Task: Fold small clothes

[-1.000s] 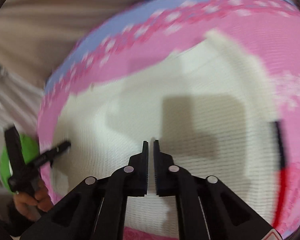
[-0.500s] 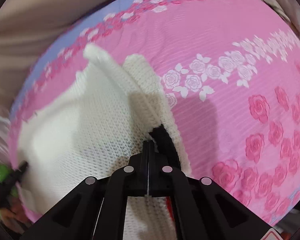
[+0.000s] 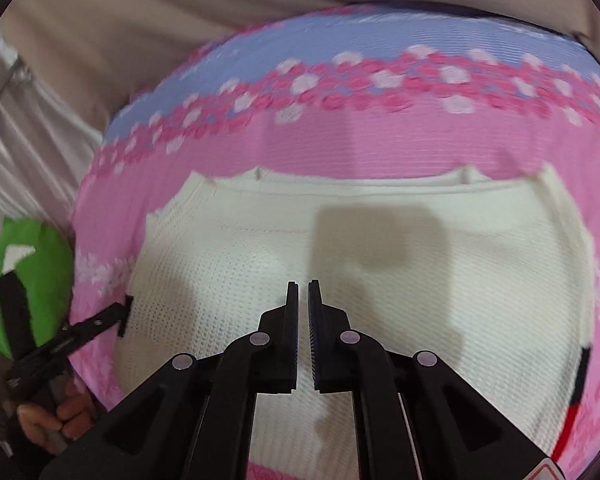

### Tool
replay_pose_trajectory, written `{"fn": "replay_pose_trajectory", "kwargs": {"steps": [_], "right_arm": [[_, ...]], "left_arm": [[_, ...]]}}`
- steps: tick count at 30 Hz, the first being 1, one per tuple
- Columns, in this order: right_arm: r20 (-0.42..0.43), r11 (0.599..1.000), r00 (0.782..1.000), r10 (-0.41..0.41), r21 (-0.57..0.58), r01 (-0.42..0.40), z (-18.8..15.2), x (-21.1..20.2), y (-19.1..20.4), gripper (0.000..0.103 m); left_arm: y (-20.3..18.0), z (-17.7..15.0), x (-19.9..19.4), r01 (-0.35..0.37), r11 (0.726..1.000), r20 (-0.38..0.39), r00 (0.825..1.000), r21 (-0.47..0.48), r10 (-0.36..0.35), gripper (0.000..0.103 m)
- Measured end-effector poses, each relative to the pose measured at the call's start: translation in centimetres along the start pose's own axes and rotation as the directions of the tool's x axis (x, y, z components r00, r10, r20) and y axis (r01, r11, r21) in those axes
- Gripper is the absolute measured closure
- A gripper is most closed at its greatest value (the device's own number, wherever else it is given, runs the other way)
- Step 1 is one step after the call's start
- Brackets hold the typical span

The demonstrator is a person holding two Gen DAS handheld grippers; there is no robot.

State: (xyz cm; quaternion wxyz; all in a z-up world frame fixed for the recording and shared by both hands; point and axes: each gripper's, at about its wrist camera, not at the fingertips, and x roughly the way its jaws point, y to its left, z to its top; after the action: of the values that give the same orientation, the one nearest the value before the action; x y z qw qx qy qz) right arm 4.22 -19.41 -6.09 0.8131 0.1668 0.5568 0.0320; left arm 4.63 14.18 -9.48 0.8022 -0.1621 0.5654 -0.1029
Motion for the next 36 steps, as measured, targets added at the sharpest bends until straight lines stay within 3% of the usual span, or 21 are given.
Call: {"fn": "replay_pose_trajectory", "kwargs": {"steps": [4, 9, 11, 12, 13, 16, 20, 21, 24, 27, 30, 33, 36], "right_arm": [[-0.142, 0.998, 0.988, -0.068, 0.002, 0.069, -0.5, 5.1, 0.4, 0.1], [-0.147, 0.996, 0.985, -0.094, -0.015, 0.093, 0.0, 5.9, 1.2, 0.102], [-0.154, 0.994, 0.982, -0.107, -0.039, 0.102, 0.3, 6.2, 1.6, 0.102], [-0.156, 0.993, 0.981, -0.112, -0.045, 0.107, 0.3, 6.4, 1.8, 0.102], [-0.157, 0.992, 0.98, -0.119, -0.055, 0.112, 0.3, 6.4, 2.0, 0.102], [-0.152, 0.99, 0.98, -0.13, -0.074, 0.12, 0.4, 6.7, 2.3, 0.102], [-0.134, 0.993, 0.985, -0.107, -0.066, 0.098, 0.1, 6.7, 1.9, 0.102], [-0.133, 0.994, 0.986, -0.097, -0.061, 0.09, 0.0, 6.4, 1.4, 0.103], [-0.126, 0.998, 0.99, -0.055, -0.036, 0.051, -0.1, 6.2, 0.7, 0.103], [-0.116, 0.999, 0.993, 0.027, 0.021, -0.025, -0.3, 5.6, -0.8, 0.103], [-0.079, 0.982, 0.988, 0.135, 0.143, -0.123, -0.8, 3.4, -3.5, 0.098], [0.013, 0.971, 0.99, 0.141, 0.195, -0.141, -2.2, -0.8, -7.2, 0.09], [0.081, 0.959, 0.995, 0.064, 0.269, -0.084, -4.8, -5.1, -12.9, 0.082]], "left_arm": [[-0.1, -0.9, 1.1, 0.015, 1.0, -0.064, 0.998, 0.017, -0.014, 0.042], [1.3, -1.1, 3.4, 0.019, 0.998, -0.121, 0.992, -0.067, -0.027, 0.041], [1.7, -0.9, 3.4, 0.04, 0.994, -0.101, 0.994, -0.106, -0.05, 0.041], [1.7, -0.7, 3.5, 0.039, 0.993, -0.102, 0.994, -0.109, -0.05, 0.05], [1.6, -0.6, 3.7, 0.074, 0.991, -0.106, 0.991, -0.109, -0.086, 0.067], [1.3, -0.3, 3.6, 0.088, 0.989, -0.117, 0.988, -0.119, -0.102, 0.079], [-0.1, 0.3, 0.8, 0.115, 0.988, -0.078, 0.989, -0.107, -0.123, 0.087], [-1.1, 0.4, -0.5, 0.202, 0.974, -0.061, 0.976, -0.104, -0.209, 0.087], [-5.6, 0.9, -3.5, 0.261, 0.965, -0.02, 0.965, 0.025, -0.261, 0.087], [-12.6, 0.5, -5.3, 0.309, 0.925, -0.013, 0.949, 0.219, -0.314, 0.087], [-19.4, -0.6, -4.8, 0.362, 0.861, -0.059, 0.929, 0.356, -0.366, 0.087], [-25.2, -3.2, -2.2, 0.393, 0.804, -0.147, 0.918, 0.447, -0.368, 0.087], [-29.9, -6.8, 3.0, 0.414, 0.764, -0.284, 0.908, 0.495, -0.309, 0.087]]}}
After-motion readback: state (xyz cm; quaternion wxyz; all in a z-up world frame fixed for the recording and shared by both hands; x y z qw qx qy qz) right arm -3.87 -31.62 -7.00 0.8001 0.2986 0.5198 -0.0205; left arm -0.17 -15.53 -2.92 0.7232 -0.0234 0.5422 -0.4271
